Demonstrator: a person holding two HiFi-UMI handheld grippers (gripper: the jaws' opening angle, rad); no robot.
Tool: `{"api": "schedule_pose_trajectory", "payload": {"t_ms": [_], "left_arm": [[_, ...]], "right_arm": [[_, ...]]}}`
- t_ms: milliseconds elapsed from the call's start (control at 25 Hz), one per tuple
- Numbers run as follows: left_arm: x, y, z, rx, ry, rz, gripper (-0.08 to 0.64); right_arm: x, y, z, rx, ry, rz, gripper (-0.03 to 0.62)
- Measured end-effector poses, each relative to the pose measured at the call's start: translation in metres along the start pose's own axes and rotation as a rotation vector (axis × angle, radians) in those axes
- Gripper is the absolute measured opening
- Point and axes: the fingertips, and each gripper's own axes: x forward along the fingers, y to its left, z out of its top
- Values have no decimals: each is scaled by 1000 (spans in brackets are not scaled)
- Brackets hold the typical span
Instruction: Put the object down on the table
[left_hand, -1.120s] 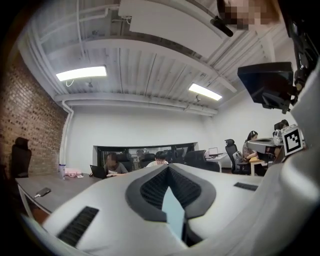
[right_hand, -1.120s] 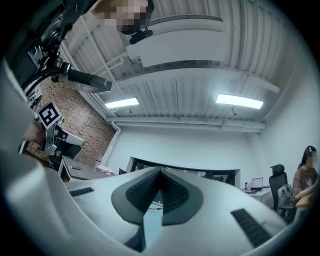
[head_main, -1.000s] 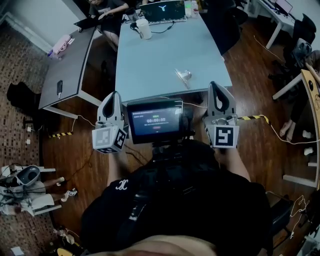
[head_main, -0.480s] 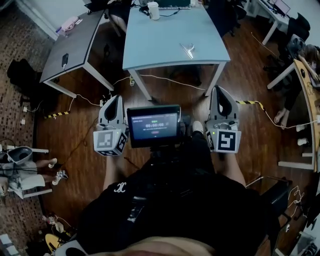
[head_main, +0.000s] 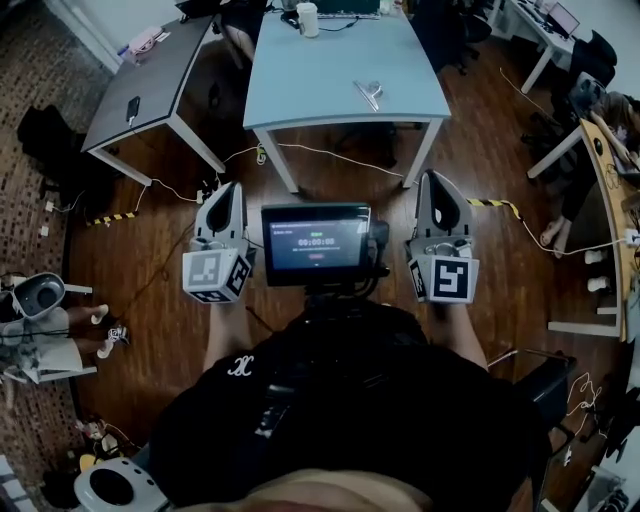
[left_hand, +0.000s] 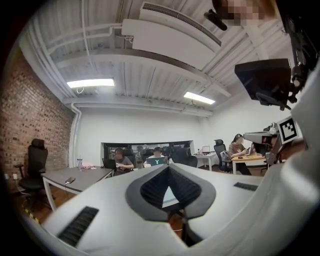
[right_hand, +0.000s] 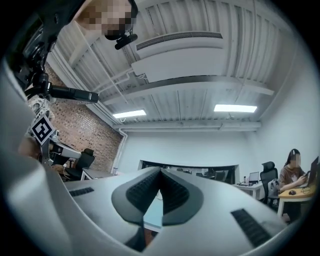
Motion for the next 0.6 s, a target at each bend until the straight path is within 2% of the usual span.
{"api": "schedule_pose_trajectory", "payload": {"t_ms": [240,440,600], "left_arm": [[2,-5,7,-27,1,-28,-2],[0,-15,3,-11,12,-26,-2],[-2,-28,8,-9,6,-11,-2]], "right_arm": [[1,9,0,11,54,40,-23],[-3,0,8,5,-8,32,-23],[-12,-10,6,17,16,52,-23]]}}
